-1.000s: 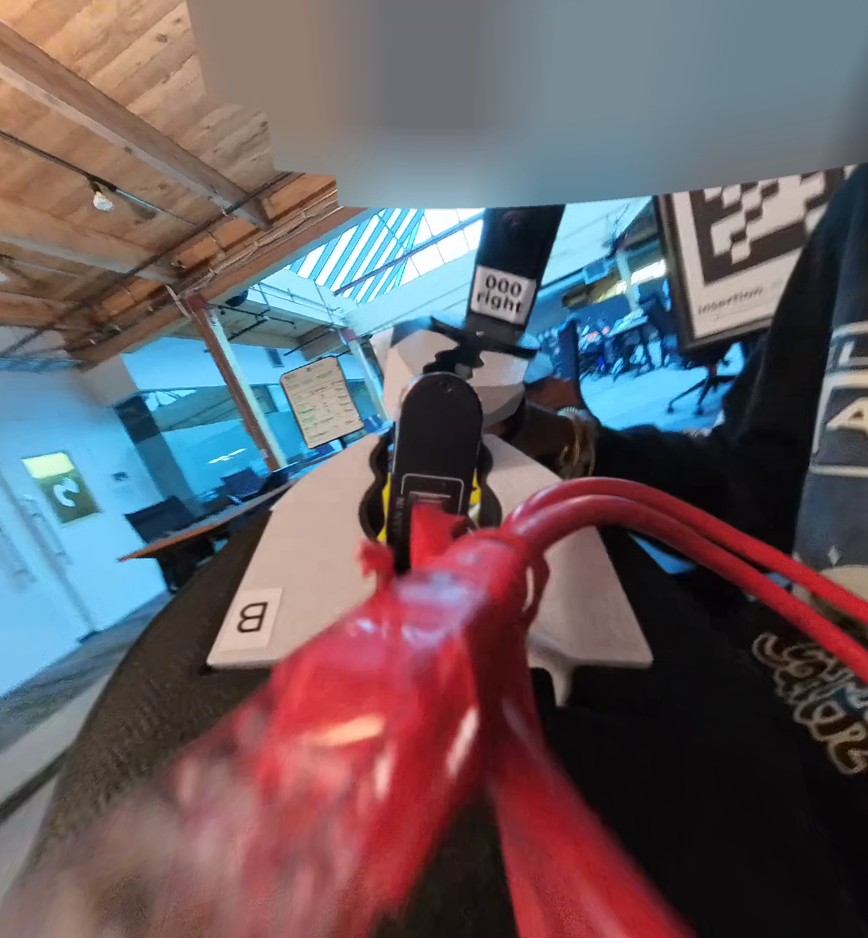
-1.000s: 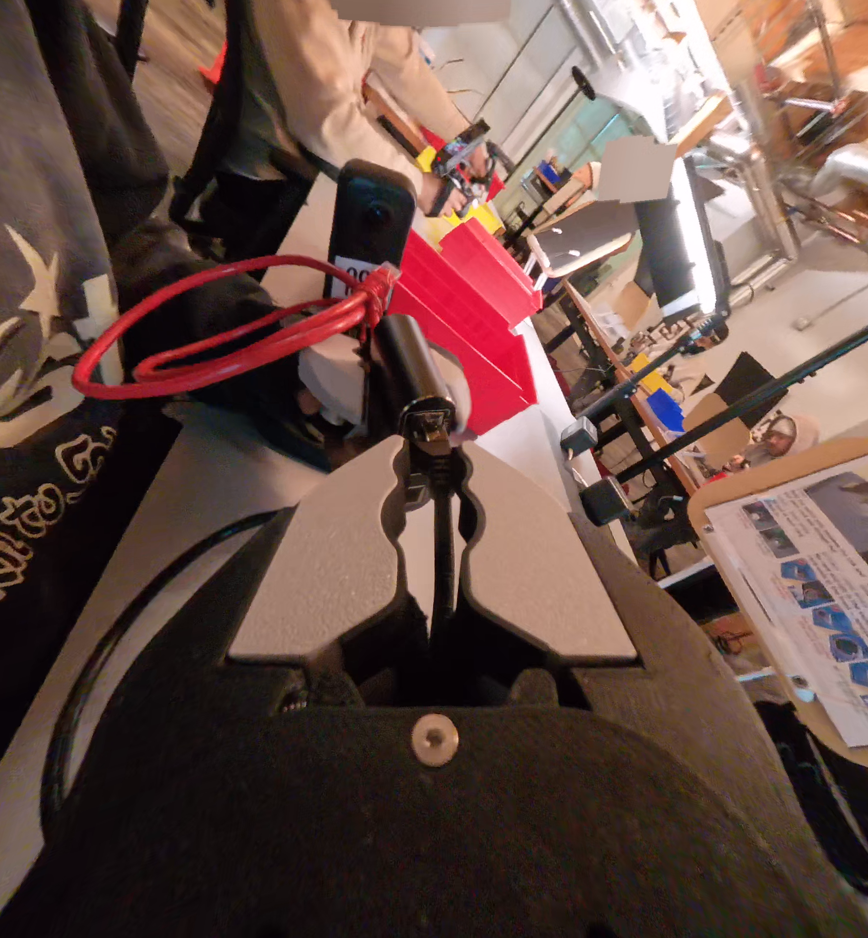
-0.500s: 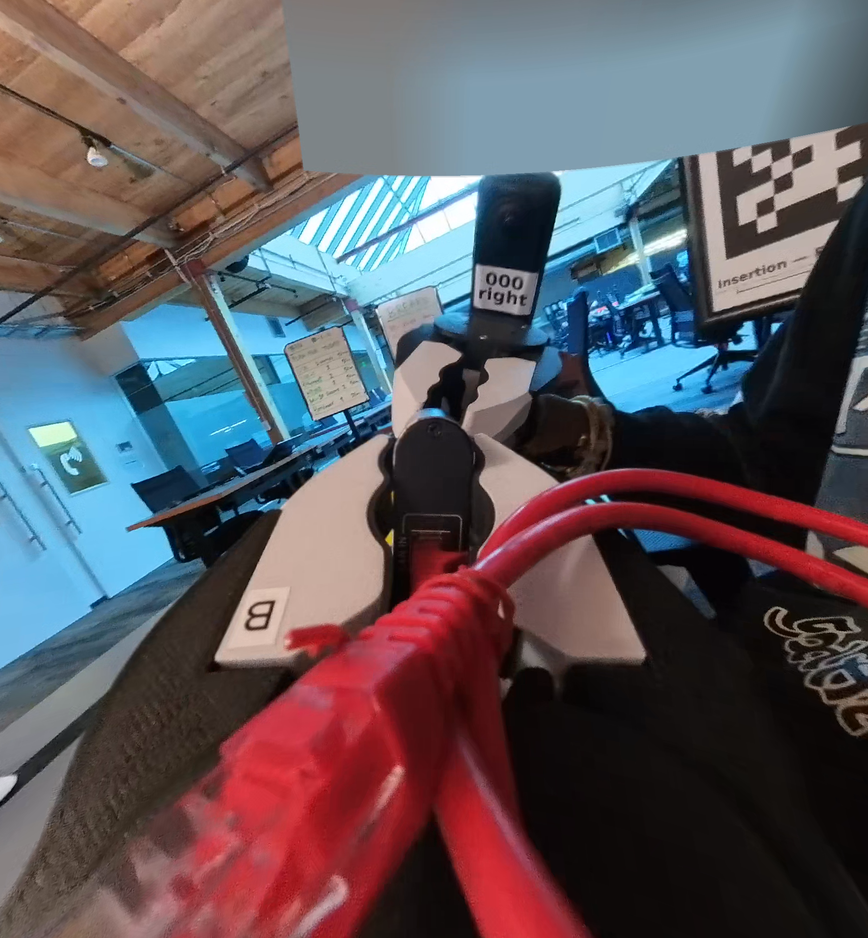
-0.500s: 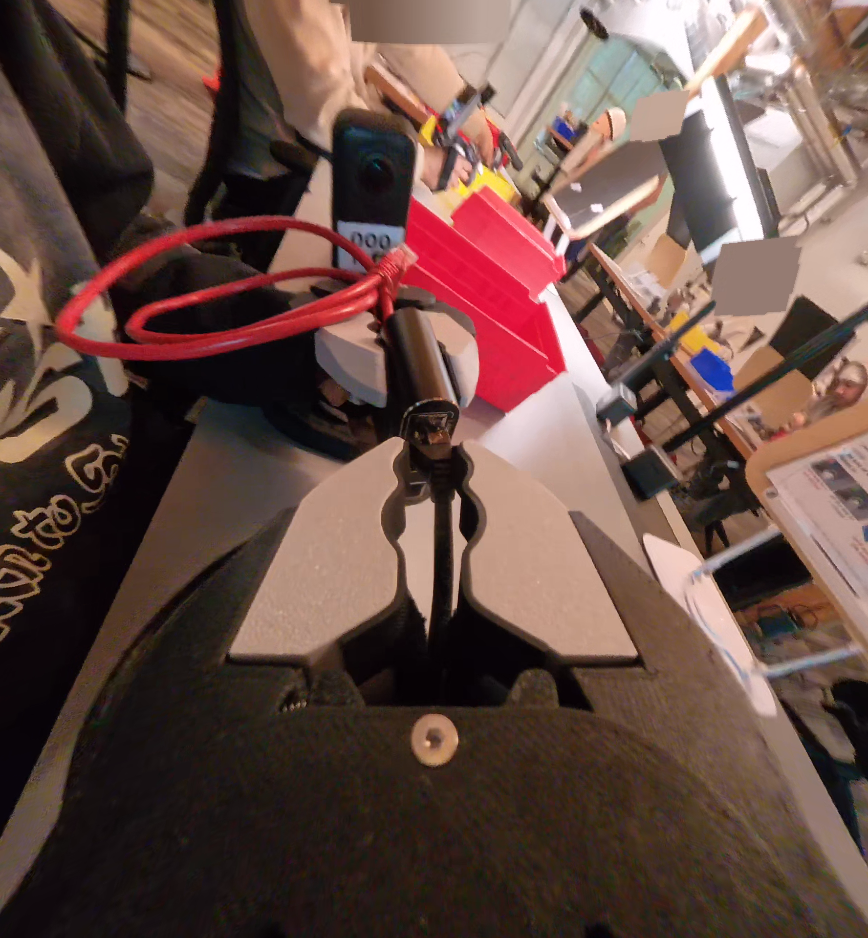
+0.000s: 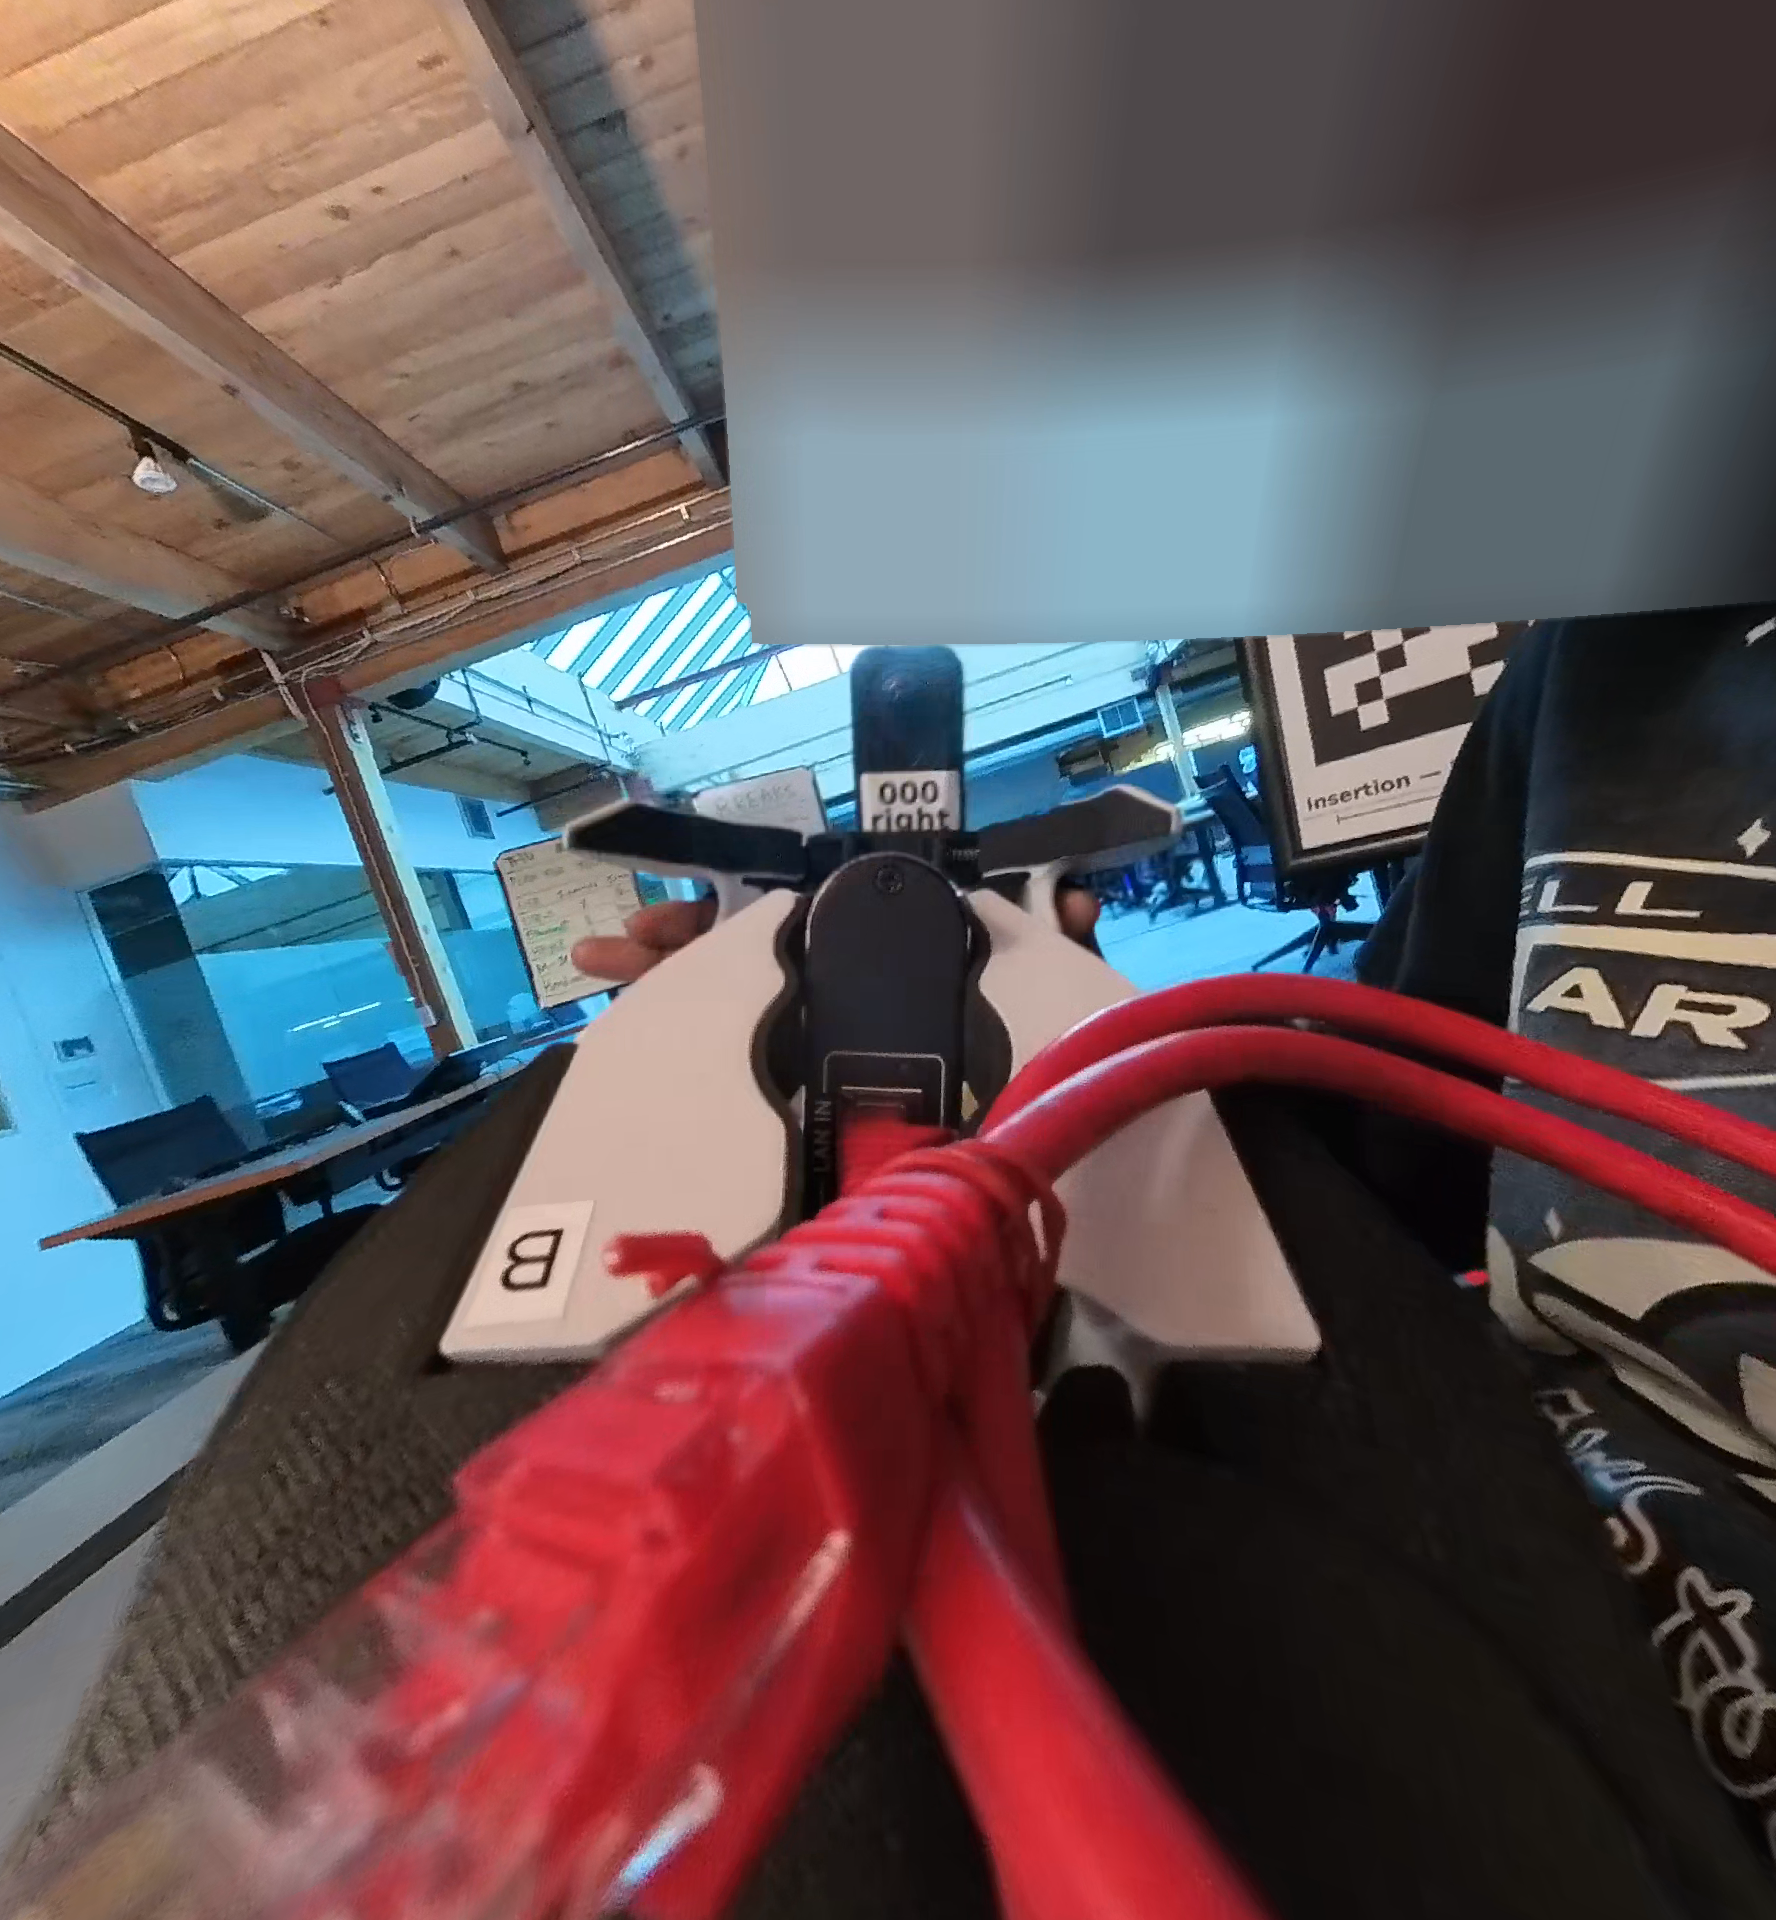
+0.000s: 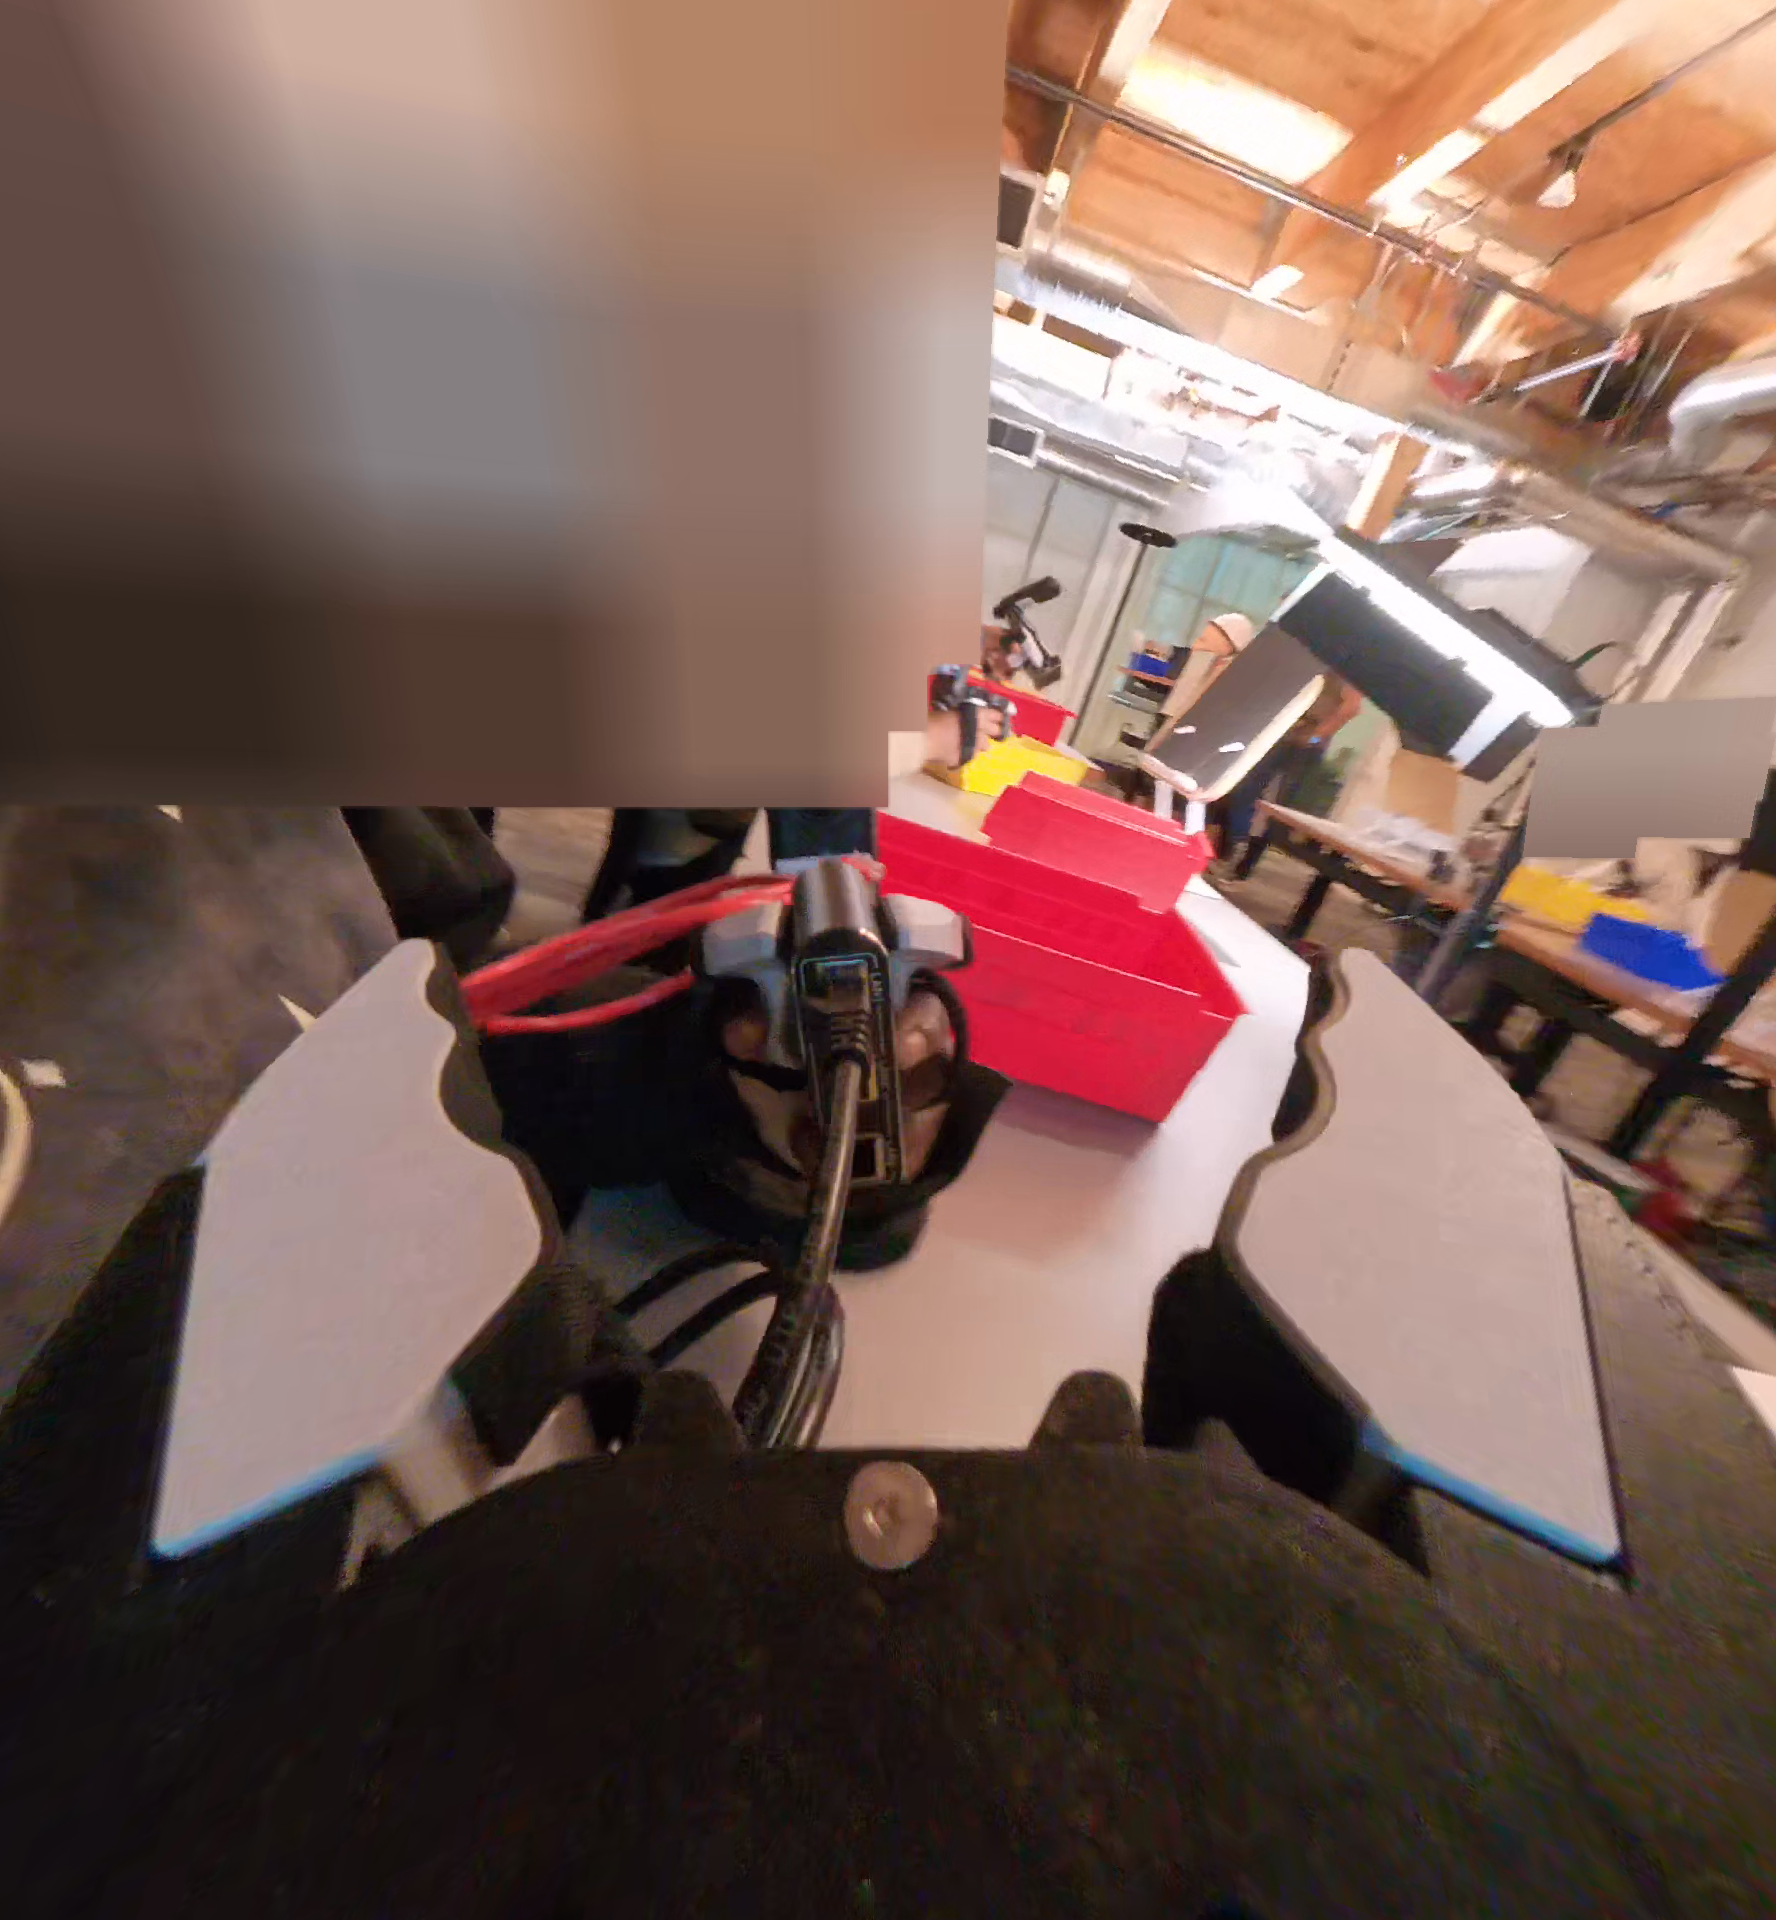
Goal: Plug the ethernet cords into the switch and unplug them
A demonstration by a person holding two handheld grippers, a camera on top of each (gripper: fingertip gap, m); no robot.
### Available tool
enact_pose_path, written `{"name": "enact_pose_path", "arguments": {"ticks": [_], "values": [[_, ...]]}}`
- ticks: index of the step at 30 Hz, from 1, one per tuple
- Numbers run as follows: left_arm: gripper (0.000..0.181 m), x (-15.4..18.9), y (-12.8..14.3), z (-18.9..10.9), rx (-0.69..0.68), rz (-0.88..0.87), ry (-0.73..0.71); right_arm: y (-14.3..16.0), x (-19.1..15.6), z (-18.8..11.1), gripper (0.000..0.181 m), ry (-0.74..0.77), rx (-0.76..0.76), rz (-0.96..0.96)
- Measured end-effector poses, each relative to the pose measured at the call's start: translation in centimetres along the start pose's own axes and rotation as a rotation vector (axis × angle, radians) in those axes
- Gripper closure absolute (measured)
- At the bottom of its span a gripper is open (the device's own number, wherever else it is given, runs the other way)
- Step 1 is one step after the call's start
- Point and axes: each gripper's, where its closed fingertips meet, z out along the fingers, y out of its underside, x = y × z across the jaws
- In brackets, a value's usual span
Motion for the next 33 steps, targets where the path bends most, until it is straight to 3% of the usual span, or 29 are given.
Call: {"name": "enact_pose_path", "arguments": {"ticks": [1,6,7,8,10,14,17,19,24,28,31,33], "values": [[0.156,0.0,-0.2,0.0,0.011,-0.011,0.006,-0.3,-0.1,0.0,0.036,-0.019,0.027,0.049],[0.155,0.4,-0.2,0.0,0.015,-0.02,0.032,-1.5,-0.5,-0.6,0.038,-0.105,0.145,0.2],[0.155,0.5,-0.1,0.1,0.01,-0.016,0.037,-1.8,-0.1,-0.7,0.056,-0.087,0.177,0.201],[0.155,0.6,0.0,0.1,0.006,-0.013,0.041,-2.0,0.5,-0.9,0.085,-0.047,0.196,0.188],[0.155,0.6,0.1,0.1,0.001,-0.007,0.036,-1.6,0.3,-0.9,0.122,-0.05,0.151,0.187],[0.156,0.4,-0.1,0.0,0.014,-0.016,0.03,0.6,-1.8,-0.3,0.097,-0.165,-0.109,0.318],[0.155,0.4,0.0,0.0,0.009,-0.016,0.028,0.6,-0.4,0.3,0.041,-0.027,-0.073,0.174],[0.156,0.3,0.0,0.0,0.011,-0.017,0.025,1.1,-0.2,0.3,0.038,0.005,-0.105,0.113],[0.155,-0.1,0.2,0.0,0.007,-0.012,-0.005,2.2,-0.3,0.6,0.108,0.015,-0.166,0.088],[0.155,-0.3,0.4,0.0,-0.003,-0.032,-0.01,5.0,-1.2,1.4,0.138,-0.029,-0.303,0.022],[0.156,-0.5,0.5,0.1,0.005,-0.05,-0.019,5.2,-0.7,1.6,0.16,0.014,-0.299,0.016],[0.137,-0.8,0.8,0.2,0.009,-0.042,-0.037,5.3,-0.3,1.5,0.164,0.032,-0.31,0.036]]}}
